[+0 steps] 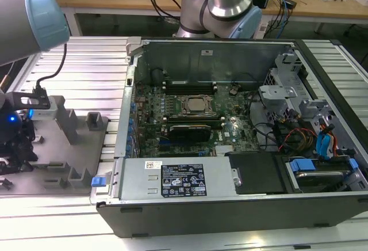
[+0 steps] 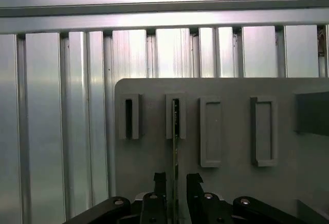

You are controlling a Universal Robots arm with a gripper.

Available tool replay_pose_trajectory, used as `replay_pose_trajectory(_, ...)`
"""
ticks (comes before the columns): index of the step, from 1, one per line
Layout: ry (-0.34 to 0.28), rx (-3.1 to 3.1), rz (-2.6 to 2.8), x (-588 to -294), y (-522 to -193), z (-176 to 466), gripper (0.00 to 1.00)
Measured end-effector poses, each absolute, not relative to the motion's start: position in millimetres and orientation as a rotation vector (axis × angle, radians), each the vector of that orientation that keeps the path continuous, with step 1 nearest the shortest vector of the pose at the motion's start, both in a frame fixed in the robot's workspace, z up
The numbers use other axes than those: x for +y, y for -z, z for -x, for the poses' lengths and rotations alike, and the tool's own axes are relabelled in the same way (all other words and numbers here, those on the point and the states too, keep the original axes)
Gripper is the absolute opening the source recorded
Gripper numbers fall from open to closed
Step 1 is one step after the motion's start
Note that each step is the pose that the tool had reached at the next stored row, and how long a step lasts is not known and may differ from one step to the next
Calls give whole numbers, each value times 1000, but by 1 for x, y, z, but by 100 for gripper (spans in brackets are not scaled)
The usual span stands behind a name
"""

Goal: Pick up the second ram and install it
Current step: 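Pick up the second ram and move it above second insertion slot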

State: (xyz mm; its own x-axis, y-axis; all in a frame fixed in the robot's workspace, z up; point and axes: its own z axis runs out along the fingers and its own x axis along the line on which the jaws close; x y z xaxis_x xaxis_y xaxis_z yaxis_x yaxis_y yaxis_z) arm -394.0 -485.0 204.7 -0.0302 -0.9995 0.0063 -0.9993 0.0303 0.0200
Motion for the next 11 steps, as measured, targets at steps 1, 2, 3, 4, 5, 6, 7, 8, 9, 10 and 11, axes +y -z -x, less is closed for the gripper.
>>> replay_pose_trajectory(1,16,-2240,-2177,-486,-203,394,30)
replay_pose_trajectory(2,17,-2240,-2178,-486,-202,394,30)
replay_pose_trajectory(3,17,-2240,-2178,-486,-202,394,30)
replay_pose_trajectory(4,17,-2240,-2178,-486,-202,394,30)
replay_pose_trajectory(5,17,-2240,-2178,-486,-202,394,30)
replay_pose_trajectory(6,17,-2240,-2178,-486,-202,394,30)
replay_pose_trajectory(7,17,-2240,-2178,-486,-202,394,29)
replay_pose_trajectory(8,18,-2241,-2178,-486,-202,394,14)
replay_pose_trajectory(9,18,-2241,-2178,-486,-202,394,14)
replay_pose_trajectory(10,18,-2241,-2178,-486,-202,394,14)
replay_pose_trajectory(11,18,-2241,-2178,-486,-202,394,14)
